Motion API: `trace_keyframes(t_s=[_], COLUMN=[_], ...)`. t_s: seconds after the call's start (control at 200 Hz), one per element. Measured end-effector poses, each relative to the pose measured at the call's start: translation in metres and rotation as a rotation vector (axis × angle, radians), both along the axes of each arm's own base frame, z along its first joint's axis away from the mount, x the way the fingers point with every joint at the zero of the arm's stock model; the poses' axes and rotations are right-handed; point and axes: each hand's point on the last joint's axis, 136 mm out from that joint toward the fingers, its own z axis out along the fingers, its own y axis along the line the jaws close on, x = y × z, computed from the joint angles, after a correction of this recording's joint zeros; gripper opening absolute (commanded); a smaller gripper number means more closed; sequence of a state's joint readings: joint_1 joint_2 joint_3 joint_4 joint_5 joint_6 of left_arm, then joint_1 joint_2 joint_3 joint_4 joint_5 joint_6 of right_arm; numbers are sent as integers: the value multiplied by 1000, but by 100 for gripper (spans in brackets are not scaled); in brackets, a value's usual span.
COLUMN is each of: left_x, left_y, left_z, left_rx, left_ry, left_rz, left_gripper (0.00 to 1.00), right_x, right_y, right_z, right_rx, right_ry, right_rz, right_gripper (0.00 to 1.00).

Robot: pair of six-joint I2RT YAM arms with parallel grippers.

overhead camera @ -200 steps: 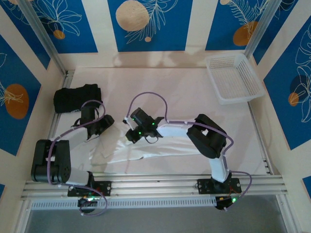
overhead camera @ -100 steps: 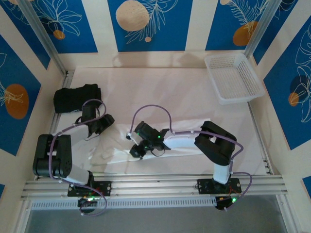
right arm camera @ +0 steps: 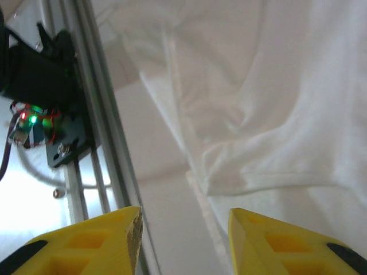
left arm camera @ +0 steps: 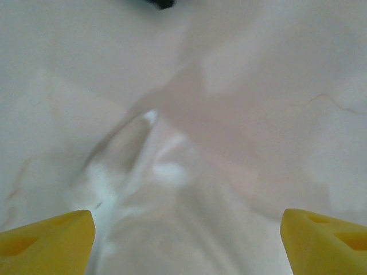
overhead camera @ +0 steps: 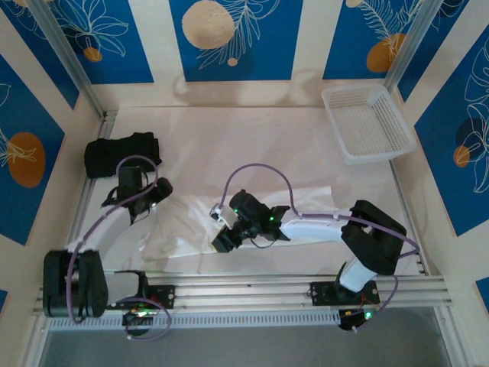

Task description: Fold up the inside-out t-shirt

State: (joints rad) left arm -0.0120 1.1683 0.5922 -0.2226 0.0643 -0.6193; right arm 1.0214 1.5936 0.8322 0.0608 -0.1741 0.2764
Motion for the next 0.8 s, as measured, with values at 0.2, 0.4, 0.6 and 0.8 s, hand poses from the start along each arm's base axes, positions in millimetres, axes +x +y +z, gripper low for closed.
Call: trace_keyframes(t_s=[0.2,0.4,0.6,0.8], left_x=[-36,-42,-44,-49], left_y=[22,41,31,20], left_z=[-16,-29,-38,-42], left_rx=[50,45,9,4], left_ry=[81,139,173,190], left_rz=[78,144,93,38], left_gripper=[87,87,90,90], right_x=[28,41,14,-13], right_y=[40,108,117,103], right_z=[-9,-26,-48,-58], right_rx=[-16,-12,-56,-85], right_ry=[-21,-47,-7,17], right_rz=[-46,-20,38,82], right_gripper=[44,37,29,37])
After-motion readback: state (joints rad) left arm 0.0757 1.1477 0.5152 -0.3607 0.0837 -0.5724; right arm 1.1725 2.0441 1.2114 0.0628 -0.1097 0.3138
